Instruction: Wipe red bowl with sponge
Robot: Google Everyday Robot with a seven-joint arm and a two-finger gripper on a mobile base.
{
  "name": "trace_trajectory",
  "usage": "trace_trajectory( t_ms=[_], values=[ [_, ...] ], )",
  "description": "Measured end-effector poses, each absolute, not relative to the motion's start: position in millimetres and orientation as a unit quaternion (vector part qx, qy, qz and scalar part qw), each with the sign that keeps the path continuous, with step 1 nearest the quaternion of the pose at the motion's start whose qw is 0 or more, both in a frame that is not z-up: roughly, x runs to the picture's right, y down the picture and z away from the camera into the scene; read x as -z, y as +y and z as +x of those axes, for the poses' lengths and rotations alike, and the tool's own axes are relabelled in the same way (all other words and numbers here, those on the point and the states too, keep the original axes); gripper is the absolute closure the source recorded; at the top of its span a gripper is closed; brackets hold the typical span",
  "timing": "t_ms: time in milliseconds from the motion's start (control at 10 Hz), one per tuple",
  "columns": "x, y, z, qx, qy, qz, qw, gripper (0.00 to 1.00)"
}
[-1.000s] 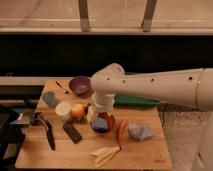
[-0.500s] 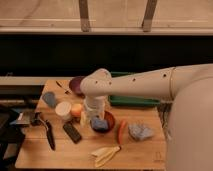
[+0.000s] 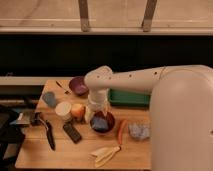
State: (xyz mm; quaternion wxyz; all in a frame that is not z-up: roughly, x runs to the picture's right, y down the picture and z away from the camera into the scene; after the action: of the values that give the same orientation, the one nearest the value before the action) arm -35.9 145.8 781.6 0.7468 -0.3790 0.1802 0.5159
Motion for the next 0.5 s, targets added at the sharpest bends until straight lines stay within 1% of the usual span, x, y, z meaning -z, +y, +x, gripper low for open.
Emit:
trace_trajectory(
  t_ms=[100, 300, 400, 500],
  values=[
    [-784.5, 148.0, -34.2, -0.517, 0.183, -0.383, 0.744, 0.42],
    [-781.9, 149.3, -33.9, -0.515, 0.183, -0.383, 0.744, 0.63],
    [-780.0, 150.6, -33.2, -0.515, 0.184, -0.383, 0.745, 0.71],
    [-778.1, 152.0, -30.2, -0.515, 0.186, -0.379, 0.746, 0.83]
  ],
)
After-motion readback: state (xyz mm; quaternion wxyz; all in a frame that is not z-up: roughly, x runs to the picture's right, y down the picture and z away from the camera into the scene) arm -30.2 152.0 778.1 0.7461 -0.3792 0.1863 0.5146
